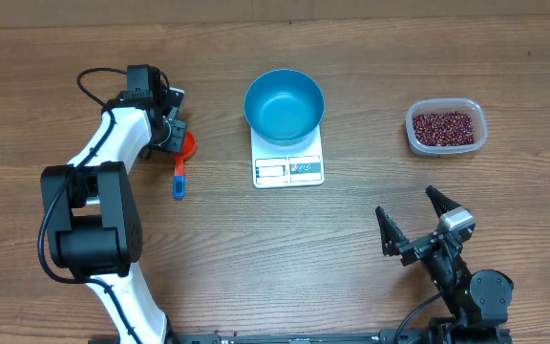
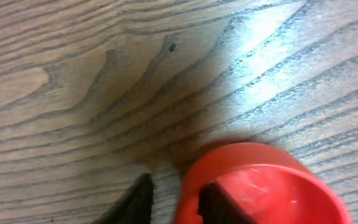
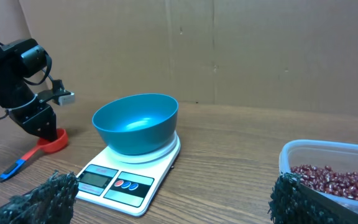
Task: Scoop item into bowl and weigh 150g on scale
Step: 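Lower the left gripper over the red scoop cup and close on its rim, then lift the red scoop with the left gripper toward the scale, then reach the right gripper to the scoop's blue handle and grasp it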
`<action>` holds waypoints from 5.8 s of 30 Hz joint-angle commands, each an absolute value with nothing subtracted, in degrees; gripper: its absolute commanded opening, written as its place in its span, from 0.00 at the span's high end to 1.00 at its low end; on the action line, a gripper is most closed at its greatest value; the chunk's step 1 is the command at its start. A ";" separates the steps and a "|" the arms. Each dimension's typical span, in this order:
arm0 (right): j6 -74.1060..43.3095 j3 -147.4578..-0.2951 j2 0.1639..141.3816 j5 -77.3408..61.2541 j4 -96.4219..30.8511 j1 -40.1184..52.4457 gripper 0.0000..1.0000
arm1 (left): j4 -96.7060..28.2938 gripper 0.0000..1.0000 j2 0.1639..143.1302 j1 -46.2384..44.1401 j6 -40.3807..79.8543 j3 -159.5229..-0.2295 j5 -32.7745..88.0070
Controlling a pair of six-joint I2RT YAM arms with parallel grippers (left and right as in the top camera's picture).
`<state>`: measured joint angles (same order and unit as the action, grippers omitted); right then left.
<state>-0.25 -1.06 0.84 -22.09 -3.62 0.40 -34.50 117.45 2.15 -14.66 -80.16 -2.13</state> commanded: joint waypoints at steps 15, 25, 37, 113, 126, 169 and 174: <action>-0.62 -0.60 0.38 -21.98 -3.31 0.32 0.00 | -39.77 0.96 114.37 1.85 -9.56 -81.30 -1.30; -0.64 -0.60 0.38 -21.98 -3.31 0.32 0.00 | -43.62 0.96 99.31 1.83 2.48 -81.30 -1.45; -0.64 -0.60 0.38 -21.98 -3.18 0.32 0.00 | -66.32 0.96 81.10 1.83 50.39 -81.28 3.27; -46.48 -42.37 62.46 -52.14 -1.37 8.29 0.00 | -50.70 0.96 87.39 -33.45 88.99 -81.28 7.11; -46.48 -42.37 62.50 -50.17 -1.87 8.32 0.46 | -48.51 0.96 87.74 -34.68 88.97 -81.28 6.17; -46.72 -42.37 62.50 -46.96 -1.93 8.32 0.69 | -47.57 0.96 87.77 -38.11 100.42 -81.28 5.37; -46.72 -42.37 62.50 -46.52 -1.74 8.32 0.70 | -47.83 0.96 87.77 -38.35 100.53 -81.28 5.39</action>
